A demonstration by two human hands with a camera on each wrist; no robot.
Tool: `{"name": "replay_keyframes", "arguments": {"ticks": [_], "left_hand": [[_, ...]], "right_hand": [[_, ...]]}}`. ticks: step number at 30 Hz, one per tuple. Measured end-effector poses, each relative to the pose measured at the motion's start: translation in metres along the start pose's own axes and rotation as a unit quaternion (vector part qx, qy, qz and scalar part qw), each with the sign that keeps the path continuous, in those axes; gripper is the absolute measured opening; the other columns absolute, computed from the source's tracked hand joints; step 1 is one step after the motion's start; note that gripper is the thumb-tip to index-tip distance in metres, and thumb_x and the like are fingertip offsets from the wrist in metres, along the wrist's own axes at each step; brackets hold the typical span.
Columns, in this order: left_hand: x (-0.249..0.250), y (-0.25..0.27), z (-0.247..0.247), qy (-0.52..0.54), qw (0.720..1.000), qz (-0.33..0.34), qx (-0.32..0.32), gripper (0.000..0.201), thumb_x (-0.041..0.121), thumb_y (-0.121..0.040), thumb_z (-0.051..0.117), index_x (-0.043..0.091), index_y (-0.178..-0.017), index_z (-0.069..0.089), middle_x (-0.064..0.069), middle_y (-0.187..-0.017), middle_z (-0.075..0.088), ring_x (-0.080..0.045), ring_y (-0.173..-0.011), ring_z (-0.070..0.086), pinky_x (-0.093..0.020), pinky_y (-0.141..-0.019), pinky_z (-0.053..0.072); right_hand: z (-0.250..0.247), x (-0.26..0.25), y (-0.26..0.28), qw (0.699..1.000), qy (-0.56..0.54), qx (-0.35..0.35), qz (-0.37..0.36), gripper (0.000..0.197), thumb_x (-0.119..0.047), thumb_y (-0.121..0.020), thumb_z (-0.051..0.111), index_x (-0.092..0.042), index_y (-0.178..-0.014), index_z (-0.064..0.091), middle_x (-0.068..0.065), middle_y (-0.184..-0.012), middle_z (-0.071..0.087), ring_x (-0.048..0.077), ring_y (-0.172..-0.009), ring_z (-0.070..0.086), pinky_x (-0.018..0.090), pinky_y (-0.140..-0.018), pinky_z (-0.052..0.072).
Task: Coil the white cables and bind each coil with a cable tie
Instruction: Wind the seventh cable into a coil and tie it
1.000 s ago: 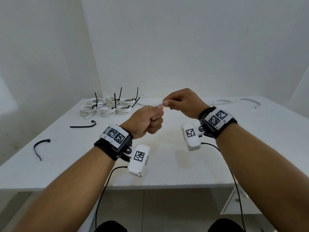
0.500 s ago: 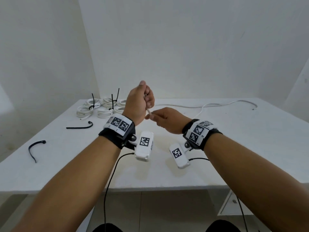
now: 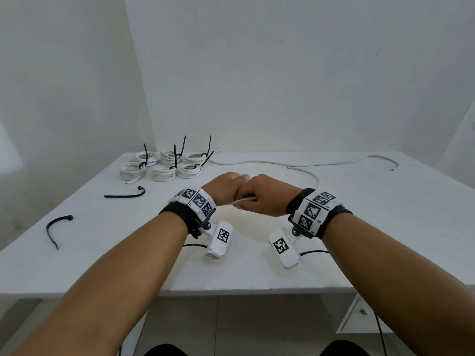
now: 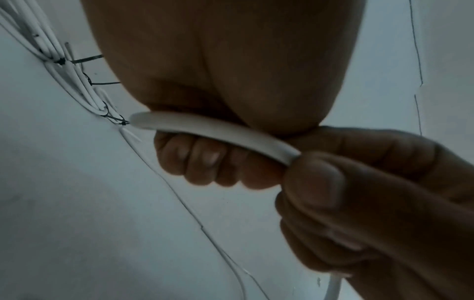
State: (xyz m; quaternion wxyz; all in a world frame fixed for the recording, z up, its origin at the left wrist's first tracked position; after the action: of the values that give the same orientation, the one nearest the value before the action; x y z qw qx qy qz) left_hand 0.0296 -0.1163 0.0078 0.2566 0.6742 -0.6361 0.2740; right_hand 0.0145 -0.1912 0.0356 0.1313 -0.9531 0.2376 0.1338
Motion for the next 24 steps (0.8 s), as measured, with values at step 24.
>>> {"name": "replay_keyframes", "arguments": {"ticks": [24], "left_hand": [[0.063,0.029,-0.021,0.44,0.881,0.167,-0.045,0.048,0.051,-0.093,0.033,0.025,-0.053,0.034,0.009,-0.044,0.019,-0.008,-0.04,0.011,-0.026,-0.044,0.007]], "right_hand": [[-0.045,0.048,-0.008,0.939,-0.294,0.175,0.022,0.044,-0.037,-0.101,0.052,-0.037,-0.059,0.066,-0.006,-0.053,0.043,0.01,-0.046,0.033,0.02,-0.048,0.032]]}}
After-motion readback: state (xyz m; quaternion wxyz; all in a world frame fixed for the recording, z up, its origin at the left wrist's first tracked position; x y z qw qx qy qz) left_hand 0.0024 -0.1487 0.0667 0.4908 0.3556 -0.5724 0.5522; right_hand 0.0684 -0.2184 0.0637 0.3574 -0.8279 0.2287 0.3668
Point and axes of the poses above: each hand's wrist, its own y-axis away from the middle knuckle, its own z-axis out of the palm, x = y × z, the point moved 10 cm from there along -y, towards the middle knuckle
